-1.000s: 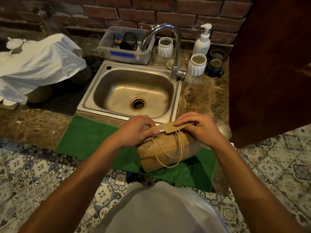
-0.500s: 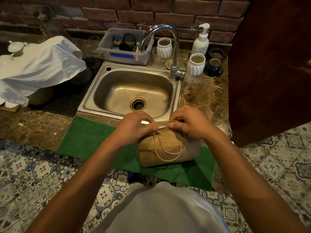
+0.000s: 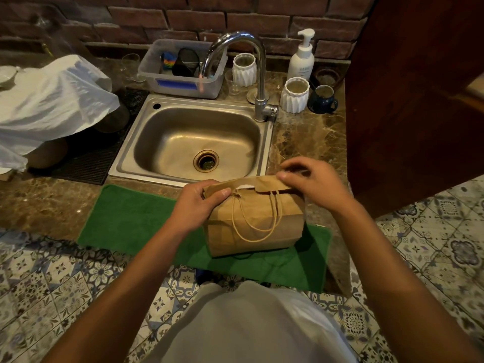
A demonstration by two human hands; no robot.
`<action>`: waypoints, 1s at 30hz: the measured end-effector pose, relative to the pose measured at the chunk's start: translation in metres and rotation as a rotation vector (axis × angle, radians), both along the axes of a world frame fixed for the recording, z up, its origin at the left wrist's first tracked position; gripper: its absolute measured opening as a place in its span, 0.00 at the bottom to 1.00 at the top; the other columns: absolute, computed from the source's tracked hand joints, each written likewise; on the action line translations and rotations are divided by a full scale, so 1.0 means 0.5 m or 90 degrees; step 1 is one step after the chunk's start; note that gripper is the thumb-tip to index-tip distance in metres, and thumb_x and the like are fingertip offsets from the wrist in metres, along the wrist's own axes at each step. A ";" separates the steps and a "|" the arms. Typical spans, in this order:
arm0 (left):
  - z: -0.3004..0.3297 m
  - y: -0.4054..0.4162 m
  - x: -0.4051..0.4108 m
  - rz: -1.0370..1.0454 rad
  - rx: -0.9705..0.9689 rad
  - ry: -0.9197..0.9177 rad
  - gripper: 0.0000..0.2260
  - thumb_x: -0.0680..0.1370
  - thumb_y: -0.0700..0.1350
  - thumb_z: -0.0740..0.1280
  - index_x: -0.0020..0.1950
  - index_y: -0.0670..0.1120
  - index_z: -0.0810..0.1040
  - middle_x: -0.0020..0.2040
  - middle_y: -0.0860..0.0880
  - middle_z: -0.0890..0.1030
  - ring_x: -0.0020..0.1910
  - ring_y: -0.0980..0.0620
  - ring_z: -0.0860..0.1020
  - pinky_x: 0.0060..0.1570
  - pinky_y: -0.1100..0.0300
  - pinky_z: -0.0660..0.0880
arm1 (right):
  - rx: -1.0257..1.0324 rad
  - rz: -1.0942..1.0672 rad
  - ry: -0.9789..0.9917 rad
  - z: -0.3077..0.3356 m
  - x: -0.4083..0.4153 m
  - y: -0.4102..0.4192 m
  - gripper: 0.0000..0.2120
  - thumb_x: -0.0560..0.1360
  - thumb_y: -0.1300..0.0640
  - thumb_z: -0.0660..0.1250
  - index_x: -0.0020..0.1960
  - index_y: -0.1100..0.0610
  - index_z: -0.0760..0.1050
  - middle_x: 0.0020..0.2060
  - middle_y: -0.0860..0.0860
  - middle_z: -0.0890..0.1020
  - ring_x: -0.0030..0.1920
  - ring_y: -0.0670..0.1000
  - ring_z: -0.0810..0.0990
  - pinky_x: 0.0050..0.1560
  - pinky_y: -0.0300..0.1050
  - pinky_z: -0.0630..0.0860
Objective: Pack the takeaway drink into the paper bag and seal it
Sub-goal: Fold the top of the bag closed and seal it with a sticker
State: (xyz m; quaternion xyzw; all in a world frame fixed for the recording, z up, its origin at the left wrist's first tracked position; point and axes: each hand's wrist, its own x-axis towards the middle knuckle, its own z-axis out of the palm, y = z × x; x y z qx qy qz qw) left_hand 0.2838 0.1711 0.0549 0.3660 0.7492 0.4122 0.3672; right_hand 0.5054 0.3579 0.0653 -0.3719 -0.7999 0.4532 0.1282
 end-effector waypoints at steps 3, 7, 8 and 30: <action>0.003 0.001 0.006 0.011 0.007 -0.009 0.05 0.78 0.47 0.73 0.49 0.47 0.86 0.43 0.44 0.87 0.42 0.46 0.84 0.46 0.49 0.80 | -0.008 -0.201 -0.019 -0.060 0.073 0.041 0.14 0.79 0.50 0.72 0.62 0.53 0.81 0.56 0.48 0.83 0.55 0.47 0.81 0.54 0.39 0.75; 0.020 0.019 0.041 -0.002 0.012 -0.025 0.07 0.78 0.46 0.73 0.56 0.54 0.85 0.49 0.53 0.86 0.49 0.56 0.84 0.50 0.55 0.81 | -0.004 -0.322 -0.206 -0.152 0.170 0.072 0.20 0.77 0.49 0.72 0.66 0.56 0.79 0.63 0.57 0.80 0.62 0.58 0.80 0.61 0.54 0.77; 0.027 0.026 0.049 -0.004 0.018 -0.028 0.09 0.78 0.45 0.73 0.57 0.55 0.84 0.51 0.55 0.85 0.49 0.58 0.83 0.50 0.56 0.81 | -0.009 -0.328 -0.240 -0.172 0.190 0.075 0.22 0.76 0.46 0.70 0.66 0.55 0.79 0.64 0.57 0.80 0.62 0.59 0.79 0.61 0.56 0.77; 0.058 0.091 0.068 -0.050 0.060 0.030 0.12 0.78 0.42 0.73 0.57 0.57 0.83 0.53 0.59 0.84 0.49 0.63 0.81 0.52 0.57 0.80 | -0.360 -0.589 -0.111 -0.341 0.306 0.095 0.05 0.75 0.59 0.77 0.46 0.59 0.82 0.49 0.60 0.86 0.44 0.58 0.84 0.44 0.52 0.82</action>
